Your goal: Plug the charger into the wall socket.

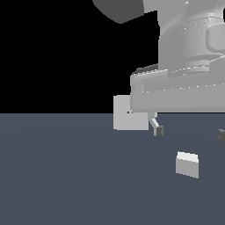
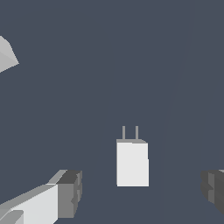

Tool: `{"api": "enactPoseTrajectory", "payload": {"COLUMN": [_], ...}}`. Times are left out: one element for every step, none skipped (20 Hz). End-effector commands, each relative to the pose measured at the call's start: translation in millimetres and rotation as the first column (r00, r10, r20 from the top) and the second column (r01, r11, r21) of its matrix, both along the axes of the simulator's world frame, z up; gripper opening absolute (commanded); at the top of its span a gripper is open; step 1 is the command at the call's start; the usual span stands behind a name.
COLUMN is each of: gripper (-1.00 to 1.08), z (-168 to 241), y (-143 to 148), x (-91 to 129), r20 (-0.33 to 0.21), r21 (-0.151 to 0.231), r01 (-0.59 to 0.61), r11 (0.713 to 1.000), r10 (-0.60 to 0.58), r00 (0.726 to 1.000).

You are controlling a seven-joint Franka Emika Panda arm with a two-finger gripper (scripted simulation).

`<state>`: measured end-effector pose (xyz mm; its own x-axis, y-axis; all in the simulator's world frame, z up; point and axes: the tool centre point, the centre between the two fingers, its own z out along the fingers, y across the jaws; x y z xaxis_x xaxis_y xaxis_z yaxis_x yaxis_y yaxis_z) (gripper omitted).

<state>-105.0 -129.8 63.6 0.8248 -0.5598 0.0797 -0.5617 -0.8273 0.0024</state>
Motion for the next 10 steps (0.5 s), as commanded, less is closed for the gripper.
{"api": "enactPoseTrajectory", "payload": {"gripper": [1.00,1.00,1.00,1.00,1.00,1.00,1.00,1.00,1.00,1.00], "z": [-2.4,-2.6,-2.5,-2.1,-1.7,-1.6,-1.9,-2.2,-3.1,-4.5], "y": [-1.1,-1.0,-0.7,-0.2,0.2,0.3,-0.1,-0.1,-0.1,-0.1], "x": [-1.9,-2.0,-1.6,-1.0,-0.4,-0.2,-0.8,-0.8,-0.8,-0.9], "r20": [0.002,0.002,0.002,0.002,0.002,0.002,0.001,0.001,0.001,0.001], "r21": [0.000,0.000,0.001,0.001,0.002,0.002,0.001,0.001,0.001,0.001], "r01": [0.010,0.010,0.009,0.006,0.004,0.004,0.005,0.005,0.005,0.005], "r11": [1.000,1.000,1.000,1.000,1.000,1.000,1.000,1.000,1.000,1.000], "r10": [-0.010,-0.010,-0.009,-0.006,-0.004,-0.004,-0.005,-0.005,-0.005,-0.005], "r00": [1.000,1.000,1.000,1.000,1.000,1.000,1.000,1.000,1.000,1.000]}}
